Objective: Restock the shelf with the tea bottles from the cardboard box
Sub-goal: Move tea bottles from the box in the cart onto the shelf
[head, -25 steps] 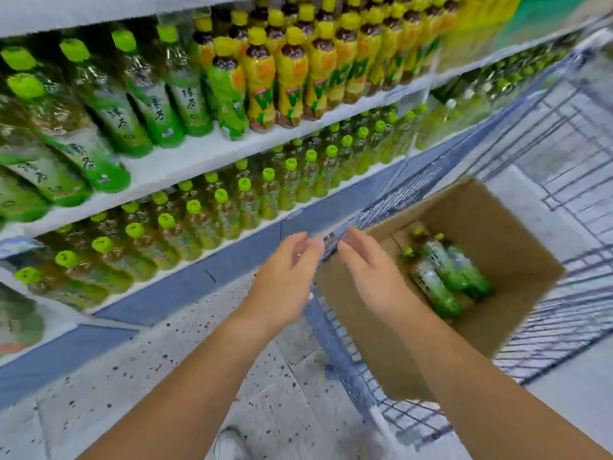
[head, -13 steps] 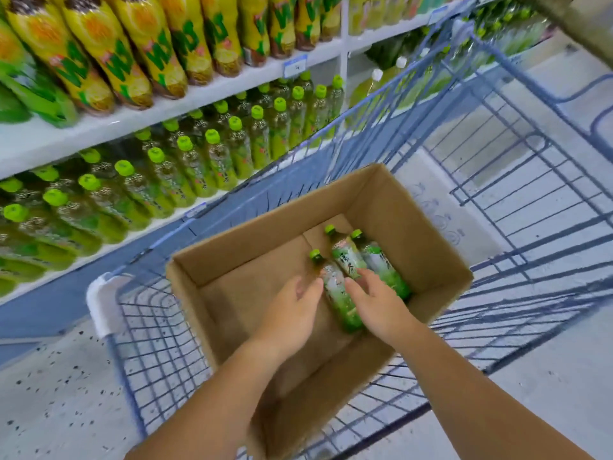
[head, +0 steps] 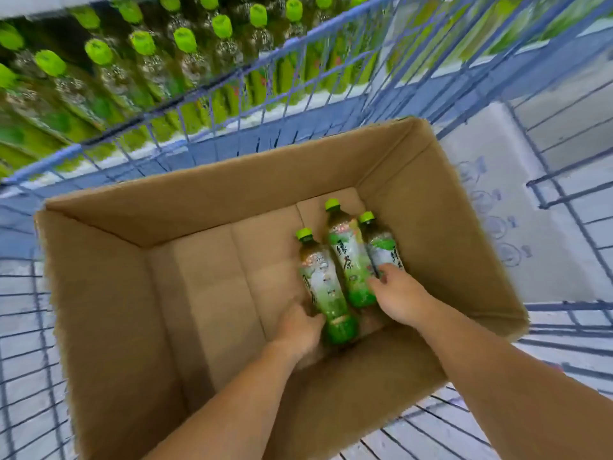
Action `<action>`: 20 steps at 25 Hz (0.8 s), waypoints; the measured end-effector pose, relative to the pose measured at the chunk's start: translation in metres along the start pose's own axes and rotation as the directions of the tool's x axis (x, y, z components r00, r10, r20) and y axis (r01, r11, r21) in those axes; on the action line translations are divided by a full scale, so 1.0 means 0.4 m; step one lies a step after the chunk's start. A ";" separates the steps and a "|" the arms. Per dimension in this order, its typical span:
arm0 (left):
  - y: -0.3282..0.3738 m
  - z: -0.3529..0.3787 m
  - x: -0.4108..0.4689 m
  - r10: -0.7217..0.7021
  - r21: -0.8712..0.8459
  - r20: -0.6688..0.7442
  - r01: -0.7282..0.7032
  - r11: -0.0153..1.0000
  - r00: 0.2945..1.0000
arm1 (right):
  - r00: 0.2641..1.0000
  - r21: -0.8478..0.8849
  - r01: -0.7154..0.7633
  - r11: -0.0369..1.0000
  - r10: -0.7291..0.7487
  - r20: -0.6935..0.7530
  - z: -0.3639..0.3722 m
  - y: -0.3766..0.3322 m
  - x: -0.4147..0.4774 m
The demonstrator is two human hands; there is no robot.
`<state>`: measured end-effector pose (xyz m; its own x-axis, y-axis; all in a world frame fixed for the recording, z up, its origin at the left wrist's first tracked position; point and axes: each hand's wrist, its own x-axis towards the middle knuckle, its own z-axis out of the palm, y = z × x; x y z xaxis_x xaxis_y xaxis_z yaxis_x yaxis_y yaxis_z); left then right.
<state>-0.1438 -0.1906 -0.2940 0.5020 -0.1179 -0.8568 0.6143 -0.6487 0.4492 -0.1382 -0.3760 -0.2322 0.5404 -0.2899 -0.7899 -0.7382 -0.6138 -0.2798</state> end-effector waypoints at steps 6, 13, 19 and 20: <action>0.005 0.026 0.030 0.045 -0.259 -0.010 -0.046 0.965 0.999 | 0.997 -0.108 0.043 0.993 -0.050 -0.063 -0.002 0.009 0.090; -0.021 0.032 0.003 0.071 -0.401 0.075 -0.035 0.915 0.995 | 0.996 -0.101 0.086 0.991 -0.087 0.002 -0.014 0.015 0.125; -0.015 0.024 -0.010 0.103 -0.171 -0.090 -0.117 0.978 0.991 | 0.997 -0.041 0.064 0.997 -0.062 0.054 0.028 0.009 0.146; -0.019 0.019 -0.008 0.111 -0.119 -0.103 -0.123 0.985 0.988 | 0.997 0.014 0.050 0.999 -0.051 0.055 0.041 0.010 0.147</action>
<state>-0.1546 -0.1909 -0.2966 0.6273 -0.1111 -0.7708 0.6156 -0.5354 0.5782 -0.1158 -0.3834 -0.2885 0.5541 -0.2174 -0.8036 -0.7156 -0.6176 -0.3263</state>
